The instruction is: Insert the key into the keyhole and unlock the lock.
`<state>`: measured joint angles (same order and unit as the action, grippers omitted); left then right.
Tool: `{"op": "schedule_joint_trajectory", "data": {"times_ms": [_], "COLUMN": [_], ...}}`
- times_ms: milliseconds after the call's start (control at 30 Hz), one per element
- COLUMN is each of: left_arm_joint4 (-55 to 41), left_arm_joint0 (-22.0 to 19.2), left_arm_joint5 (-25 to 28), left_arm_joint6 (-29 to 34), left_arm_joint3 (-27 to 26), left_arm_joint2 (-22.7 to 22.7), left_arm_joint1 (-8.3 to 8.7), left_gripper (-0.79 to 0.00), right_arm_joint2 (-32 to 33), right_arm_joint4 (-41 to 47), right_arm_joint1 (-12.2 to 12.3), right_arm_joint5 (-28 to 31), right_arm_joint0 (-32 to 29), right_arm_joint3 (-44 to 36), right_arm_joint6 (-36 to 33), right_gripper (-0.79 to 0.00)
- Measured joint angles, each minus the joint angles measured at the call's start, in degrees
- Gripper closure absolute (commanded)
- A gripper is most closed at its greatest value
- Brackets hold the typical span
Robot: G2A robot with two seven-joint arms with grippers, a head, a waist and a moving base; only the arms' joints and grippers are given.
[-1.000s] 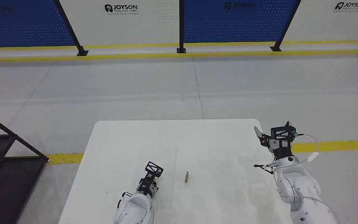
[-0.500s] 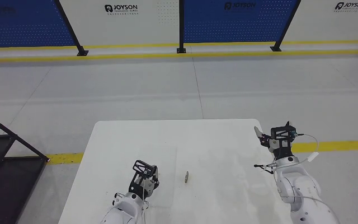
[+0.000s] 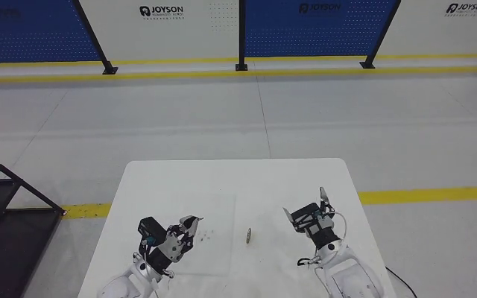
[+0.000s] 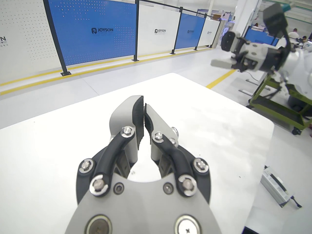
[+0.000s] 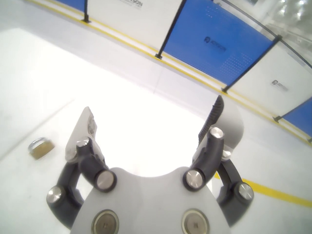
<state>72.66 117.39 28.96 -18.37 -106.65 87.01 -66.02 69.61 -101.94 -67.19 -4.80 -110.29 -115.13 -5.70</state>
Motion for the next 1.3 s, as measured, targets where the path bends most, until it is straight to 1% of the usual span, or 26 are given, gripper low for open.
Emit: {"op": "schedule_joint_trajectory", "data": {"times_ms": [100,200,300,400,733,833,867,967,1100,1167,1200,1267,1300], "left_arm_joint4": [-0.31,-0.31,-0.3,-0.3,-0.3,-0.3,-0.3,-0.3,-0.3,-0.3,-0.3,-0.3,-0.3], "left_arm_joint0": [0.4,0.37,0.37,0.37,0.37,0.37,0.37,0.37,0.37,0.37,0.37,0.37,0.37], "left_arm_joint5": [-0.17,-0.18,-0.18,-0.17,-0.17,-0.17,-0.17,-0.17,-0.17,-0.17,-0.17,-0.17,-0.17], "left_arm_joint6": [-0.82,-0.75,-0.74,-0.74,-0.75,-0.75,-0.75,-0.75,-0.75,-0.75,-0.75,-0.75,-0.75], "left_arm_joint3": [0.23,0.22,0.21,0.21,0.21,0.21,0.21,0.21,0.21,0.21,0.21,0.21,0.21], "left_arm_joint2": [0.94,0.85,0.85,0.85,0.85,0.85,0.85,0.85,0.85,0.85,0.85,0.85,0.85], "left_arm_joint1": [0.07,0.06,0.06,0.06,0.06,0.06,0.06,0.06,0.06,0.06,0.06,0.06,0.06], "left_gripper": [0.0,0.0,0.0,0.0,0.0,0.0,0.0,0.0,0.0,0.0,0.0,0.0,0.0], "right_arm_joint2": [-6.01,-11.03,-15.59,-18.6,-18.78,-19.43,-19.79,-21.98,-24.26,-24.35,-24.61,-25.07,-25.41], "right_arm_joint4": [-4.21,-4.76,-3.95,-1.84,-1.65,1.14,2.14,6.81,12.57,14.64,16.02,17.66,18.47], "right_arm_joint1": [-0.67,-1.52,-2.56,-3.41,-3.46,-3.74,-3.97,-5.26,-7.05,-7.57,-7.88,-8.43,-8.85], "right_arm_joint5": [-1.84,-1.76,-1.89,-2.18,-1.99,2.39,3.04,-0.47,-8.36,-10.98,-11.39,-12.42,-14.7], "right_arm_joint0": [0.18,2.34,4.81,6.72,6.97,8.91,9.68,11.68,13.22,13.82,14.33,14.87,15.08], "right_arm_joint3": [1.99,4.32,6.99,9.41,9.79,11.6,12.6,16.35,20.46,21.57,22.26,23.3,23.99], "right_arm_joint6": [-0.22,-2.59,-5.73,-8.26,-8.59,-10.01,-10.5,-10.57,-8.86,-8.29,-8.11,-7.57,-6.78], "right_gripper": [-0.785,-0.785,-0.785,-0.785,-0.785,-0.785,-0.785,-0.785,-0.785,-0.779,-0.711,-0.714,-0.671]}}
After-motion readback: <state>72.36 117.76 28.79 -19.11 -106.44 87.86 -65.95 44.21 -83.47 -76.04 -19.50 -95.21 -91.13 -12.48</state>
